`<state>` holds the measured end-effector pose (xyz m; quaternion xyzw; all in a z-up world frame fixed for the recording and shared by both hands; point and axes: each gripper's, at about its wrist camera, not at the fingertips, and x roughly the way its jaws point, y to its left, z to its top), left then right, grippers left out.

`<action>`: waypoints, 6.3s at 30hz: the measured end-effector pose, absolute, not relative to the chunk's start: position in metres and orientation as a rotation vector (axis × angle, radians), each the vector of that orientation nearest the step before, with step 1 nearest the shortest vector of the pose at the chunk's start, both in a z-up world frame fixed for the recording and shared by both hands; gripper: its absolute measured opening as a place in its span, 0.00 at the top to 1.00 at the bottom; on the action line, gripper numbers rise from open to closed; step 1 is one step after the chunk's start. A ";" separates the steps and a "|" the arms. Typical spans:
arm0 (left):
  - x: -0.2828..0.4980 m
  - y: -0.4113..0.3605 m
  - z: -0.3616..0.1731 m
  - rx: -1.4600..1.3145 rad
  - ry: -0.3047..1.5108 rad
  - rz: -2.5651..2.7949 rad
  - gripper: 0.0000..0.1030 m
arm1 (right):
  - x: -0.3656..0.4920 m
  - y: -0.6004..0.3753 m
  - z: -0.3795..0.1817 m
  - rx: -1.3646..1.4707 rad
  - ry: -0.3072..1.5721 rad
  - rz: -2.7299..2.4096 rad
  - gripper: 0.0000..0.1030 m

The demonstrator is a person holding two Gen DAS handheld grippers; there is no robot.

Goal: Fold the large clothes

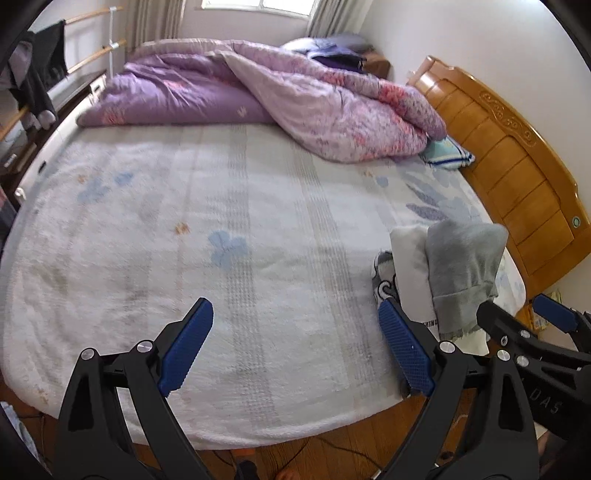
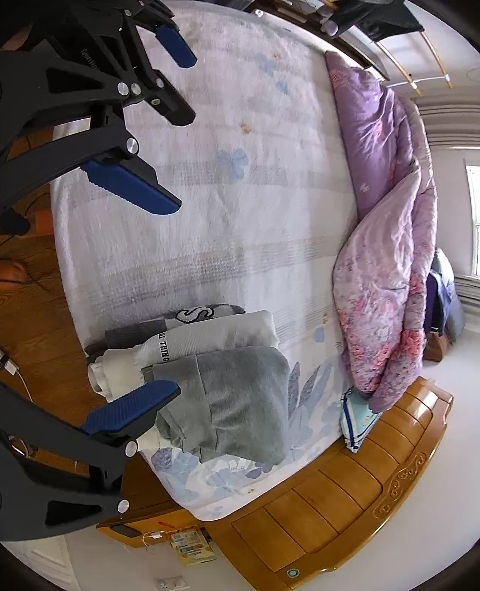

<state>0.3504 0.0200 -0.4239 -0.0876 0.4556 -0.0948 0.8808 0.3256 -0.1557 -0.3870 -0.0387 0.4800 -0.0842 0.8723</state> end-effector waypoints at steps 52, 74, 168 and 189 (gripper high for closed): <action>-0.069 0.027 -0.159 -0.097 0.394 0.113 0.11 | -0.037 -0.150 -0.172 -0.104 0.513 0.136 0.14; -0.058 0.003 -0.171 -0.043 0.411 0.095 0.11 | -0.038 -0.176 -0.188 -0.050 0.524 0.091 0.14; -0.042 0.038 -0.177 -0.038 0.438 0.084 0.11 | -0.012 -0.159 -0.203 -0.049 0.576 0.102 0.14; -0.040 0.044 -0.178 -0.035 0.442 0.081 0.11 | -0.012 -0.161 -0.203 -0.049 0.579 0.102 0.14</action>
